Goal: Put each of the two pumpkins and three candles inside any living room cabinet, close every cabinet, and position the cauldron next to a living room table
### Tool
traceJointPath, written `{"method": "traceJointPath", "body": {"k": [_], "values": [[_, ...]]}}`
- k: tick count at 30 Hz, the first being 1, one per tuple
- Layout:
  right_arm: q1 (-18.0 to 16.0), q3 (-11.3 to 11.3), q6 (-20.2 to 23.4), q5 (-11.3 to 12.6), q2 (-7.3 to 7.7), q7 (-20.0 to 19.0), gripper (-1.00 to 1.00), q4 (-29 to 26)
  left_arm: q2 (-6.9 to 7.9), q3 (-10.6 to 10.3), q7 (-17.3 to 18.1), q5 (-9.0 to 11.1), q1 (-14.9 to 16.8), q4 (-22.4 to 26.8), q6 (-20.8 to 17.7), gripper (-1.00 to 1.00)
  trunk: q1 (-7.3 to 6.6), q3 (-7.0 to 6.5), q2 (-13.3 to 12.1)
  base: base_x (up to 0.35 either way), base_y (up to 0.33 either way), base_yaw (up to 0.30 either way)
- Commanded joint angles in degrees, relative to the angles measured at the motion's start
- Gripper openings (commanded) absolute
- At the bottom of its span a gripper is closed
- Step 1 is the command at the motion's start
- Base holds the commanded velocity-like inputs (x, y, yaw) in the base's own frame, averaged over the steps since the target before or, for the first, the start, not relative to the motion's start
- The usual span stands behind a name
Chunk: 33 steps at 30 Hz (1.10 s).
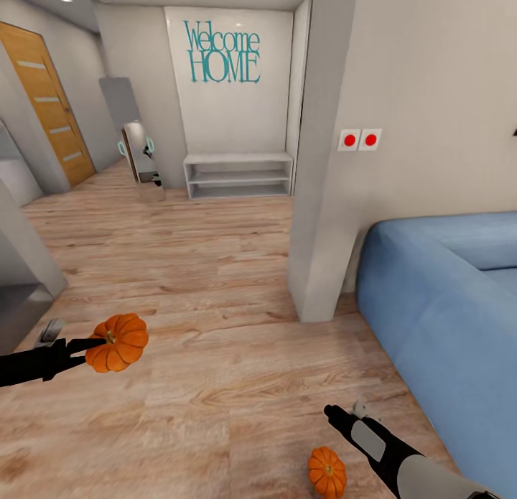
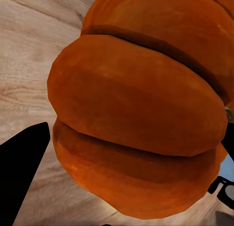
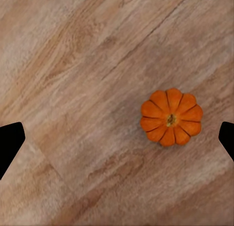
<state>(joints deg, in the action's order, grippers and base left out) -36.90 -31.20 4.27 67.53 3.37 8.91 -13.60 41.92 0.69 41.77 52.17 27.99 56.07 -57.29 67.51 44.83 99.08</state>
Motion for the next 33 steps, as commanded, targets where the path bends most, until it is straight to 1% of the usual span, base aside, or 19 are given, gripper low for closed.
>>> {"method": "traceJointPath", "body": {"k": [1, 5, 8, 10, 12, 13, 14, 16, 17, 19, 22, 24, 26, 29, 33], "values": [[-0.01, -0.37, 0.24, 0.23, 0.06, 0.43, 1.00, -0.19, 0.00, 0.07, 0.15, -0.11, 0.05, 0.01, -0.20, -1.00, 0.22, 0.23, 0.44, 0.000, 0.000, 0.000], [0.02, -0.35, 0.14, 0.23, 0.08, 0.41, 1.00, -0.15, 0.41, 0.10, 0.19, -0.06, 0.05, 0.01, -0.24, -1.00, 1.10, 0.95, 2.04, 0.000, 0.000, 0.000], [0.06, -0.35, 0.13, 0.26, 0.12, 0.41, 1.00, -0.12, 1.12, 0.05, 0.46, 0.01, 0.05, -0.06, -0.26, -1.00, 1.76, 1.49, 3.25, 0.000, 0.000, 0.000], [0.07, -0.33, 0.13, 0.25, 0.13, 0.37, 1.00, -0.11, 1.72, 0.03, 1.35, 0.02, 0.05, -0.25, -0.27, -1.00, 2.20, 1.85, 4.05, 0.000, 0.000, 0.000], [0.12, -0.29, 0.11, 0.26, 0.14, -0.44, 1.00, -0.11, 2.24, 0.02, 3.64, -0.05, 0.05, -0.46, -0.22, -1.00, 2.64, 2.21, 4.85, 0.000, 0.000, 0.000], [0.22, -0.29, 0.10, 0.29, 0.14, -0.97, 1.00, -0.11, 2.32, 0.02, 4.21, -0.07, 0.05, -0.49, -0.22, -1.00, 2.86, 2.39, 5.25, 0.000, 0.000, 0.000], [0.53, -0.28, 0.06, 0.36, 0.14, -2.41, 1.00, -0.04, 2.43, 0.02, 5.11, -0.11, 0.05, -0.53, -0.21, -1.00, 3.08, 2.57, 5.65, 0.000, 0.000, 0.000], [1.24, -0.20, -0.43, 0.61, 0.14, -6.98, 1.00, 0.67, 2.58, 0.01, 6.12, -0.15, 0.05, -0.58, -0.20, -1.00, 3.51, 2.93, 6.46, 0.000, 0.000, 0.000], [1.36, -0.17, -0.58, 0.69, 0.16, -8.24, 1.00, 1.03, 2.61, 0.01, 6.26, -0.15, 0.05, -0.58, -0.19, -1.00, 3.73, 3.11, 6.86, 0.000, 0.000, 0.000], [1.64, -0.12, -0.94, 0.93, 0.35, -13.12, 1.00, 3.21, 2.68, 0.01, 6.60, -0.14, 0.05, -0.60, -0.19, -1.00, 4.17, 3.46, 7.66, 0.000, 0.000, 0.000], [1.77, -0.02, -1.15, 1.16, 0.45, -17.36, 1.00, 6.31, 2.71, 0.01, 6.75, -0.20, 0.05, -0.60, -0.19, -1.00, 4.83, 4.00, 8.86, 0.000, 0.000, 0.000], [1.79, 0.03, -1.22, 1.65, 0.55, -18.59, 1.00, 7.52, 2.72, 0.01, 6.81, -0.19, 0.05, -0.60, -0.19, -1.00, 5.27, 4.36, 9.66, 0.000, 0.000, 0.000], [1.81, 0.03, -1.29, 3.22, 0.66, -19.33, 1.00, 8.31, 2.76, 0.01, 6.87, -0.17, 0.05, -0.62, -0.19, -1.00, 5.71, 4.72, 10.47, 0.000, 0.000, 0.000], [1.83, 0.01, -1.99, 4.76, 0.68, -19.33, 1.00, 8.72, 2.79, 0.01, 6.87, -0.19, 0.05, -0.61, -0.19, -1.00, 6.37, 5.26, 11.67, 0.000, 0.000, 0.000], [1.83, -0.01, -5.13, 5.87, 0.67, -19.00, 1.00, 8.97, 2.81, 0.01, 6.88, -0.22, 0.05, -0.61, -0.19, -1.00, 7.25, 5.98, 13.27, 0.000, 0.000, 0.000]]}}
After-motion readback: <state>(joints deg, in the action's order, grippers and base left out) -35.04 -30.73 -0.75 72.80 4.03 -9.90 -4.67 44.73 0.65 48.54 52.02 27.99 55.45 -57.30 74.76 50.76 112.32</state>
